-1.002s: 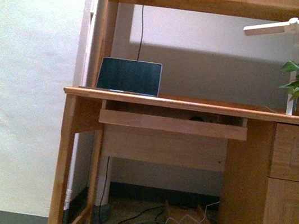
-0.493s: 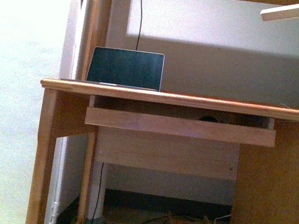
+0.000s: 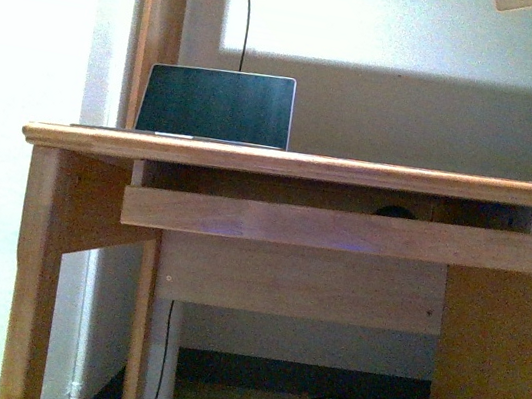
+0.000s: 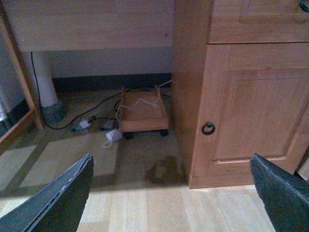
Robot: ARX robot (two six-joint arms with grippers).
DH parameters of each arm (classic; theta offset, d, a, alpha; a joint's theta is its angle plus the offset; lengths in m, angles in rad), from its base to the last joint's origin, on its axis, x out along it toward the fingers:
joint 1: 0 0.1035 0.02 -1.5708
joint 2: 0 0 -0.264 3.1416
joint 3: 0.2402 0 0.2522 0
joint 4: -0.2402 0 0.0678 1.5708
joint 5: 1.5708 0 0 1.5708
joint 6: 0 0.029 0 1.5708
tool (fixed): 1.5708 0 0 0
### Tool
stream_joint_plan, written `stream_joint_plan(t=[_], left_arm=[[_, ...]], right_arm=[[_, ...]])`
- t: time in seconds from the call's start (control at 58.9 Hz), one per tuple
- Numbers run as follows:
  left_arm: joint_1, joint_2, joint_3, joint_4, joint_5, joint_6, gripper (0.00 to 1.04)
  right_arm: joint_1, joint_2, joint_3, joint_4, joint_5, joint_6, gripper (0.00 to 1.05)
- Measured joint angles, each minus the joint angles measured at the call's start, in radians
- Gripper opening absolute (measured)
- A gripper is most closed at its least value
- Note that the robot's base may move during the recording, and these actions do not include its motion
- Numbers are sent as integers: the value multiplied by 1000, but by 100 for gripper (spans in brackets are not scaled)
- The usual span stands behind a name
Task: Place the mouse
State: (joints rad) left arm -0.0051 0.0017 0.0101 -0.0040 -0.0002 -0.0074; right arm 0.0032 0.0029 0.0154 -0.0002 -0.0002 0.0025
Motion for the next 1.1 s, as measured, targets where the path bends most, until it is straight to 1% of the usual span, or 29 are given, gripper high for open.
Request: stream_joint_plan(t=[1.104], left_arm=[[0,0,0,0,0,0,97]], right_arm=[[0,0,0,0,0,1,97]])
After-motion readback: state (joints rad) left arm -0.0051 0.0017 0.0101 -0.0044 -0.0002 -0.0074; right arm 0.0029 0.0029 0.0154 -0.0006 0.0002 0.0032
